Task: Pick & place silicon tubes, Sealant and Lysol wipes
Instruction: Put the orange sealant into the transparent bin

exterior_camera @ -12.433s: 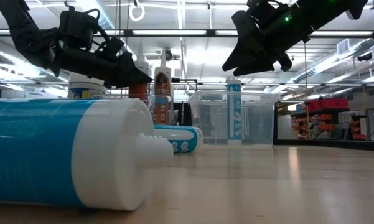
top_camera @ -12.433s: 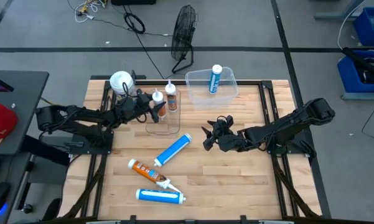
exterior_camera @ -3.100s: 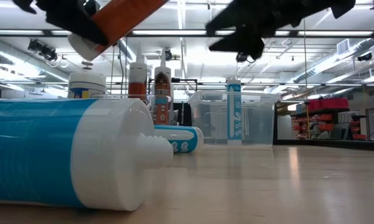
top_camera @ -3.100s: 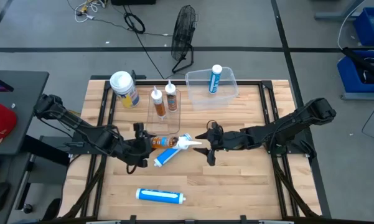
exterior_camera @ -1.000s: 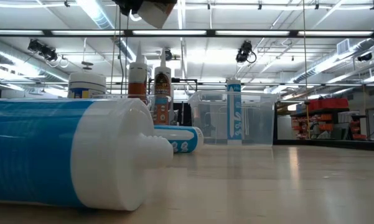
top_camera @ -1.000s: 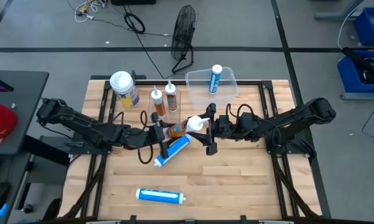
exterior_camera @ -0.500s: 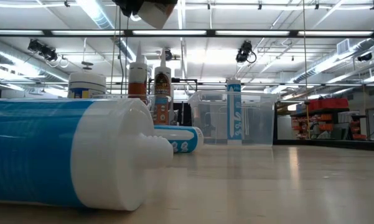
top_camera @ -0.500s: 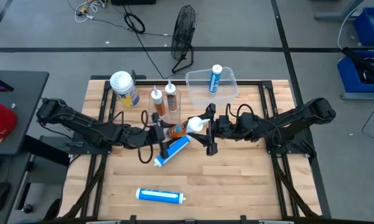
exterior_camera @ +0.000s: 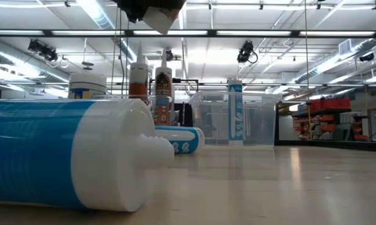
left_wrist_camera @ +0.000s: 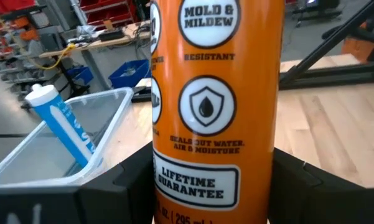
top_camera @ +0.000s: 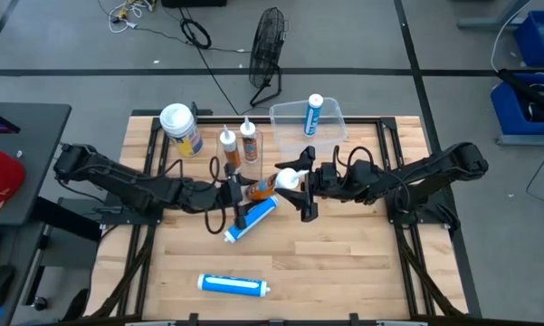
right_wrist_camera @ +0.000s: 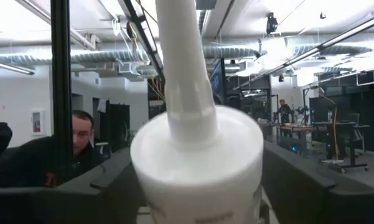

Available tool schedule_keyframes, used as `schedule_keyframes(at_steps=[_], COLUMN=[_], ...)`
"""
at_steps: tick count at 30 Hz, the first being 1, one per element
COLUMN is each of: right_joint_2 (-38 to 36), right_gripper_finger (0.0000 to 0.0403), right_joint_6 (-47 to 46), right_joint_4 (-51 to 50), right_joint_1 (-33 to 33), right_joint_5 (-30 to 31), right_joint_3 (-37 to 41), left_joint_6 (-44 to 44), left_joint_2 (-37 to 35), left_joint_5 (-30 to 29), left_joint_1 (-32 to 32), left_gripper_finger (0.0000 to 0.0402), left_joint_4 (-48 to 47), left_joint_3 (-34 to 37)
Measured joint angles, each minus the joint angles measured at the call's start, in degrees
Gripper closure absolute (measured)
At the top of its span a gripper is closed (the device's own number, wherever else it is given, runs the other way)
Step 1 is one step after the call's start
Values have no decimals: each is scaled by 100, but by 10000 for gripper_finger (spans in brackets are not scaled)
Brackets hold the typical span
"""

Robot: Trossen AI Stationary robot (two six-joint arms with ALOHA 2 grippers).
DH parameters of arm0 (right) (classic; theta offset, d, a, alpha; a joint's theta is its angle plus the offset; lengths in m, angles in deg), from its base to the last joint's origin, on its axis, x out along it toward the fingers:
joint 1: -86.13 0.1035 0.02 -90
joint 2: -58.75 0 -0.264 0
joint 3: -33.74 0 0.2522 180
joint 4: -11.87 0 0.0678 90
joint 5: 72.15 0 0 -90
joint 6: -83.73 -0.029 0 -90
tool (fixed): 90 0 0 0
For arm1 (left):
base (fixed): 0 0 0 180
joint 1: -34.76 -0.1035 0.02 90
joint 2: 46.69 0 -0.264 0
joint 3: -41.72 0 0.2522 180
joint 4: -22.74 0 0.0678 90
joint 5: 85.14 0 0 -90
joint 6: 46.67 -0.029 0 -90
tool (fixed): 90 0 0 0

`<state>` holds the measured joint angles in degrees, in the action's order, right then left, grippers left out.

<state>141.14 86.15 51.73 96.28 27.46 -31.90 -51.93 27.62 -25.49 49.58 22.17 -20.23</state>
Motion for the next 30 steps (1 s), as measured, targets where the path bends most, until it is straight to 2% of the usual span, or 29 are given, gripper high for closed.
schedule_keyframes(at_steps=[6, 12, 25, 30], right_joint_2=[-4, -2, 7, 7], right_gripper_finger=[189, 189, 189, 189], right_joint_6=[152, 170, 66, -99], right_joint_4=[-33, -111, -656, -1042], right_joint_1=[0, -2, -59, -96], right_joint_5=[30, 24, 190, 131], right_joint_3=[0, 0, 0, 0], left_joint_6=[146, 140, 200, 198], left_joint_2=[109, 113, 111, 106], left_joint_5=[148, 164, -44, 531], left_joint_1=[-90, -88, -66, -161], left_gripper_finger=[177, 173, 111, 102], left_joint_4=[125, 41, 89, 377], left_joint_3=[-2, -2, -4, -39])
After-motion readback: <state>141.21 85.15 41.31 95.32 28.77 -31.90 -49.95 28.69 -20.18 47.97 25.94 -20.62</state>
